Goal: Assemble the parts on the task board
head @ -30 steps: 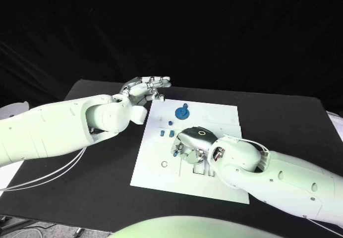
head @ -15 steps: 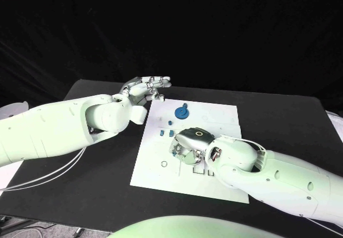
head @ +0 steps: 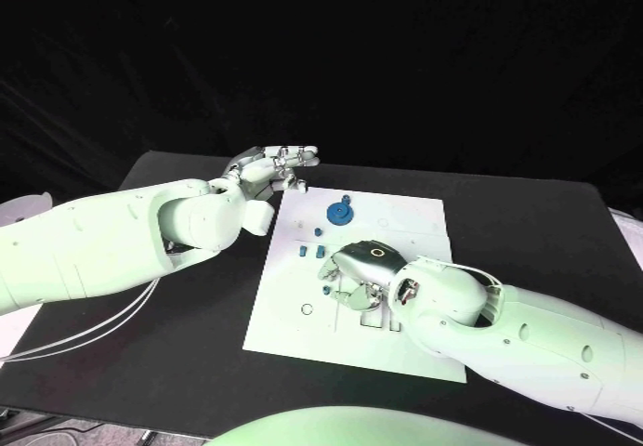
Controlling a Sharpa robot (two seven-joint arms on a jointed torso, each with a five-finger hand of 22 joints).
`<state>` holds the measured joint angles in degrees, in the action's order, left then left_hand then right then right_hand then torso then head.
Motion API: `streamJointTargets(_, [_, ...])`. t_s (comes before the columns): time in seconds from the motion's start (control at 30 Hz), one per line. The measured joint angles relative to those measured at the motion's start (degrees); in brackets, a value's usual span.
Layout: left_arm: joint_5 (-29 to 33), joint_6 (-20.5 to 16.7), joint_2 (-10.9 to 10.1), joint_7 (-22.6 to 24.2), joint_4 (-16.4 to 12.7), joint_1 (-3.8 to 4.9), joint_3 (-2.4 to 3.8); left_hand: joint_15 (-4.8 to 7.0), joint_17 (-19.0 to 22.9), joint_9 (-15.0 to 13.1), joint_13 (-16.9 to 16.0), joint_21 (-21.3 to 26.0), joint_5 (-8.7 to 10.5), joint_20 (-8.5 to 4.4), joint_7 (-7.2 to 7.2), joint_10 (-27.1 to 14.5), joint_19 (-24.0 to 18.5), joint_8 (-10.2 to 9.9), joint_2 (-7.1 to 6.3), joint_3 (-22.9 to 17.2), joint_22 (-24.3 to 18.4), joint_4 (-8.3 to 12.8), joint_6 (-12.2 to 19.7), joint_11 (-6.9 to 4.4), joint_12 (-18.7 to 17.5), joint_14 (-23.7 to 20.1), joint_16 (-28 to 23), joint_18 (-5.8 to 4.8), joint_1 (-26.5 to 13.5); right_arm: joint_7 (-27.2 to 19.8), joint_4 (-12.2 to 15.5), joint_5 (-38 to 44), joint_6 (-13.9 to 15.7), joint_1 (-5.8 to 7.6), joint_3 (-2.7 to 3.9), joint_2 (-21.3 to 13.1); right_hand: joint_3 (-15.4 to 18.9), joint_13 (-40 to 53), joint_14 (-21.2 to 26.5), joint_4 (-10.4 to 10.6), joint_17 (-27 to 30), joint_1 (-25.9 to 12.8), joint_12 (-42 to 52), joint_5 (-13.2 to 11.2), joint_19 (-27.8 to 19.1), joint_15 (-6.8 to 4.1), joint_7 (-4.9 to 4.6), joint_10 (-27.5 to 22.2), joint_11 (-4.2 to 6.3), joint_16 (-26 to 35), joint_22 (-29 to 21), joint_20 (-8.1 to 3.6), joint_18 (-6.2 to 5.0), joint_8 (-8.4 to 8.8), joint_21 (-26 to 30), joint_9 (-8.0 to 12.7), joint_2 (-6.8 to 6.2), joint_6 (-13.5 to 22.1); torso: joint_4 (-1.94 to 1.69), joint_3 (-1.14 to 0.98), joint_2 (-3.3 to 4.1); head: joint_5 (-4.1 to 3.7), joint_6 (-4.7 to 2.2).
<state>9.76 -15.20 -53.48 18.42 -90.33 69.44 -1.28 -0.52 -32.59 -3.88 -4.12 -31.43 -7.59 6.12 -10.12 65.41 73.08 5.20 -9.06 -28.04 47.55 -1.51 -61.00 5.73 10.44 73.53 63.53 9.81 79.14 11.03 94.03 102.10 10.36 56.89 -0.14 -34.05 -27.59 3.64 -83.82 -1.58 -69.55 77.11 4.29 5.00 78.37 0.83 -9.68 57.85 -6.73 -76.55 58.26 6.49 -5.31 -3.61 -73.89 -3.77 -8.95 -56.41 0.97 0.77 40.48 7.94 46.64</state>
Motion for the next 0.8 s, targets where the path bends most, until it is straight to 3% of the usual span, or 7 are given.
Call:
streamJointTargets(0.07, [-0.01,0.03,-0.03,-0.04,0.01,0.0,-0.01,0.0,0.0,0.0,0.0,0.0,0.0,0.0,0.0,0.0,0.0,0.0,0.0,0.0,0.0,0.0,0.0,0.0,0.0,0.0,0.0,0.0,0.0,0.18,0.91,0.0,0.44,-0.04,0.1,-1.38,0.0,0.12,0.0,0.0,0.19,0.03,0.52,0.24,0.0,0.0,0.38,0.86,0.38,0.0,0.0,0.0,0.0,0.0,0.0,-0.11,0.03,-0.47,-0.01,0.0,0.0,-0.12,-0.09])
streamJointTargets(0.2, [-0.02,0.1,-0.19,-0.12,-0.01,0.0,-0.01,0.0,0.16,0.0,-0.01,0.0,0.0,0.0,0.0,0.0,0.0,0.0,0.0,0.0,0.0,0.0,0.0,0.0,0.0,0.0,0.0,0.0,0.0,0.57,3.69,-0.17,1.39,0.31,1.13,-5.04,0.16,0.13,0.0,-0.16,0.46,0.46,1.87,0.46,0.0,0.0,0.63,2.95,0.76,0.11,-0.07,0.0,0.0,-0.18,0.22,-0.22,0.45,-1.7,0.02,0.0,0.0,-0.36,-0.27])
streamJointTargets(0.33, [-0.03,0.15,-0.41,-0.2,-0.08,0.0,-0.02,0.0,0.16,0.0,-0.01,0.0,0.0,0.0,0.0,0.0,0.0,0.0,0.0,0.0,0.0,0.0,0.0,0.0,0.0,0.0,0.0,0.0,0.0,1.17,5.71,-0.64,1.76,2.31,1.92,-9.46,0.86,0.1,0.0,0.2,0.6,0.36,2.01,0.45,0.0,0.0,0.88,3.29,0.99,0.22,-0.13,0.0,0.0,-0.35,0.22,-0.22,0.35,-1.95,0.09,0.0,-0.01,-0.85,-0.7])
streamJointTargets(0.4, [-0.03,0.18,-0.5,-0.23,-0.15,0.0,-0.03,0.0,0.16,0.0,-0.01,0.0,0.0,0.0,0.0,0.0,0.0,0.0,0.0,0.0,0.0,0.0,0.0,0.0,0.0,0.0,0.0,0.0,0.0,1.78,6.03,-0.85,1.72,3.49,2.19,-11.81,2.26,0.0,-0.21,0.47,0.72,-0.75,2.01,0.45,0.0,-0.21,1.53,2.79,1.44,0.22,-0.26,0.0,0.0,-0.35,0.22,-0.18,-0.76,-1.7,0.15,0.03,-0.01,-1.09,-0.83])
streamJointTargets(0.57, [-0.05,0.26,-0.58,-0.27,-0.38,0.0,-0.04,0.0,0.16,0.0,-0.01,0.0,0.0,0.0,0.0,0.0,0.0,0.0,0.0,0.0,0.01,0.0,0.0,0.0,0.0,0.0,0.0,0.0,0.0,3.38,6.12,-0.94,0.99,4.7,2.29,-15.24,6.95,0.0,-0.2,1.36,1.12,-0.59,1.33,0.45,0.11,-1.47,3.03,-0.33,1.9,0.54,-0.59,-0.98,0.01,-0.12,0.56,-0.06,-1.52,-0.58,0.29,0.09,-0.09,-1.45,-1.23])
streamJointTargets(0.63, [-0.08,0.31,-0.58,-0.28,-0.45,0.0,-0.04,0.0,0.16,0.0,-0.01,0.0,0.0,0.0,0.0,0.0,0.0,0.0,0.0,0.0,0.01,0.0,0.0,0.0,0.0,0.0,0.0,0.0,0.0,3.99,6.05,-0.85,0.56,4.89,2.31,-16.03,8.3,0.0,-0.17,1.68,1.2,-0.39,1.33,0.45,0.31,-1.85,3.04,-0.71,1.98,0.54,-0.66,-1.17,0.01,-0.12,0.78,-0.06,-1.7,-0.58,0.31,0.09,-0.09,-1.48,-1.33])
streamJointTargets(0.8, [-0.14,0.41,-0.57,-0.31,-0.49,0.0,-0.08,0.0,0.16,0.0,-0.01,0.0,0.0,0.0,0.0,0.0,0.0,0.0,0.0,0.0,0.01,0.0,0.0,0.0,0.0,0.0,0.0,0.0,0.0,4.98,5.87,-0.47,-0.32,4.99,2.32,-16.74,9.68,0.0,-0.2,2.36,1.39,0.69,1.33,0.2,0.31,-1.88,3.25,-0.76,1.93,0.54,-0.78,-1.57,0.01,-0.12,0.78,-0.06,-0.62,-0.8,0.33,0.06,-0.08,-1.53,-1.45])
